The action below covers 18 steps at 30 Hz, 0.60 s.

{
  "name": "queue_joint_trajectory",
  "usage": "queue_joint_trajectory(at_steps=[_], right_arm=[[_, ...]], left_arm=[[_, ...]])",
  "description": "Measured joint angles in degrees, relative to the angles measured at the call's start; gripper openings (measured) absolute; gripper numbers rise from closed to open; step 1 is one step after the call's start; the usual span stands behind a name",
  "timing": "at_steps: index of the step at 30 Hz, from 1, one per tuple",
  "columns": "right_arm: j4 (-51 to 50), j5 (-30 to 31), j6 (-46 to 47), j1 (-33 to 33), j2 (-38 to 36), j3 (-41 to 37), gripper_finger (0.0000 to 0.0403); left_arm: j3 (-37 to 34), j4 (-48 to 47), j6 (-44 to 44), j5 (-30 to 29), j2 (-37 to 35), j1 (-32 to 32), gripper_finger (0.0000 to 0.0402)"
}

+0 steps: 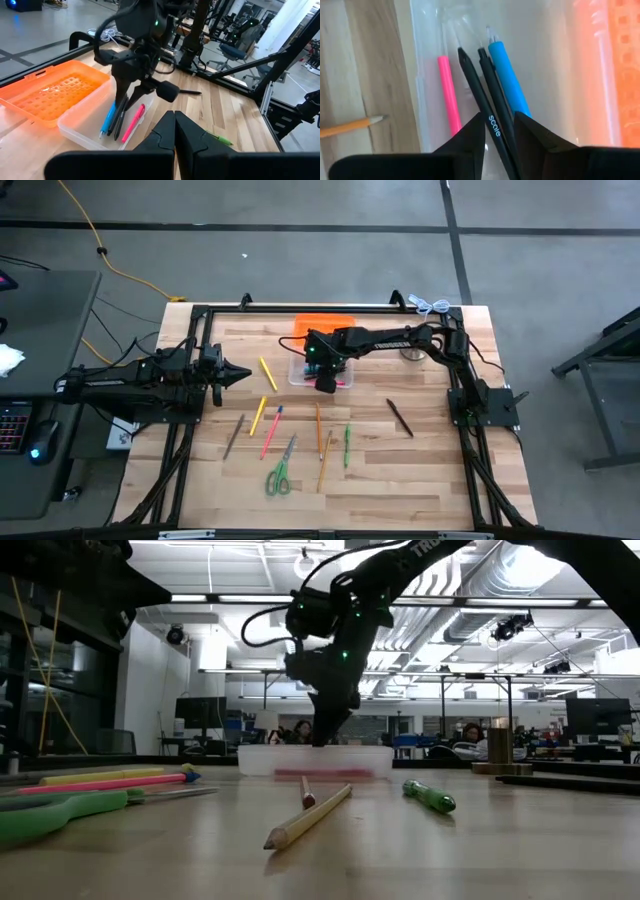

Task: Pick & place school supplies into a supply box
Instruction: Put the black pen into the transparent supply box

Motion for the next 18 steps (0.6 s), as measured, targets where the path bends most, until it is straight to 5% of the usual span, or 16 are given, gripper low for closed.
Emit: queue_joint_trajectory(at_steps=[18], right_arm=[[-21.6, 0.9, 1.7, 0.0, -0.1, 18.3, 0.0080]], left_arm=[[0.0, 0.0, 0.0, 0.0, 0.0, 0.0, 0.0033]])
